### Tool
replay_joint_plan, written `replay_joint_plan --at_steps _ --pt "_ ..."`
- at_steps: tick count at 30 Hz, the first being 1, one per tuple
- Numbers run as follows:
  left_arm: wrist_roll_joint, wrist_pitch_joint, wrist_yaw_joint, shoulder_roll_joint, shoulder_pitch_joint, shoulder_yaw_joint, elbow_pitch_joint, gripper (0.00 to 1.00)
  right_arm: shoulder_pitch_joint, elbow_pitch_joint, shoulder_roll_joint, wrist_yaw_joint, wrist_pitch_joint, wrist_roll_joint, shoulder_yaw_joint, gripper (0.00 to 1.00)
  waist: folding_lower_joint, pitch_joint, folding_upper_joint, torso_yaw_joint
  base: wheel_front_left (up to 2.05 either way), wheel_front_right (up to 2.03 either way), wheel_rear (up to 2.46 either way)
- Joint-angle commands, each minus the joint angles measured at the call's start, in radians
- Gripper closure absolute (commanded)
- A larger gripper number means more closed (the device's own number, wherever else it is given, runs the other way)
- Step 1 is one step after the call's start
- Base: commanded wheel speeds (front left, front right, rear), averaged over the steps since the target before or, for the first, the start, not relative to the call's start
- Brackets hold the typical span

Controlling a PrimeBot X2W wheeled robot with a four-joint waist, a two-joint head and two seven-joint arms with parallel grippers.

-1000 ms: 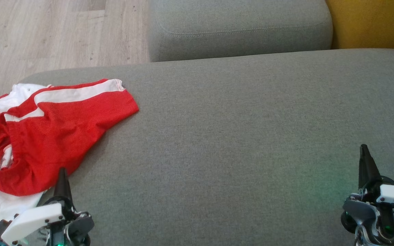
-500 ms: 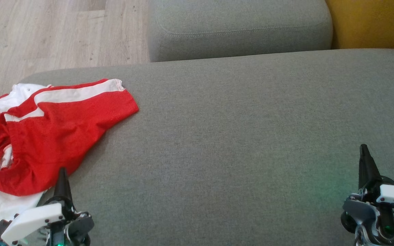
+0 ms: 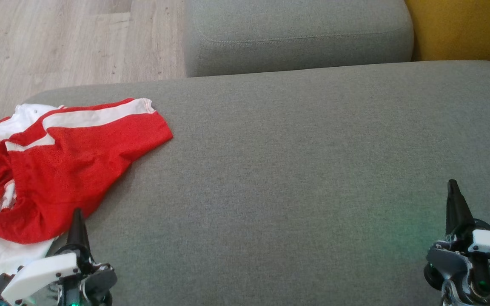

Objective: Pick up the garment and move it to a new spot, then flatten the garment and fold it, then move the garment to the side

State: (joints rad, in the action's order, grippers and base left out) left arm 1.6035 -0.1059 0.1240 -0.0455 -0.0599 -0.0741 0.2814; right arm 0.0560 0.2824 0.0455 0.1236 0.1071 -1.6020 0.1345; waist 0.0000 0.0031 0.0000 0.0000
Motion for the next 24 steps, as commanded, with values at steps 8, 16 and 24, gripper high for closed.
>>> replay_joint_plan --at_steps 8,16,24 --pt "0.005 -0.007 0.007 -0.005 -0.048 -0.039 -0.037 1.00 0.052 -0.038 0.005 0.007 0.006 -0.007 -0.021 1.00 0.0000 0.000 0.0000 0.000 0.00 0.00 0.00" --pt "0.005 -0.007 0.007 -0.005 -0.048 -0.039 -0.037 1.00 0.052 -0.038 0.005 0.007 0.006 -0.007 -0.021 1.00 0.0000 0.000 0.0000 0.000 0.00 0.00 0.00" --pt "0.005 -0.007 0.007 -0.005 -0.048 -0.039 -0.037 1.00 0.052 -0.038 0.005 0.007 0.006 -0.007 -0.021 1.00 0.0000 0.000 0.0000 0.000 0.00 0.00 0.00"
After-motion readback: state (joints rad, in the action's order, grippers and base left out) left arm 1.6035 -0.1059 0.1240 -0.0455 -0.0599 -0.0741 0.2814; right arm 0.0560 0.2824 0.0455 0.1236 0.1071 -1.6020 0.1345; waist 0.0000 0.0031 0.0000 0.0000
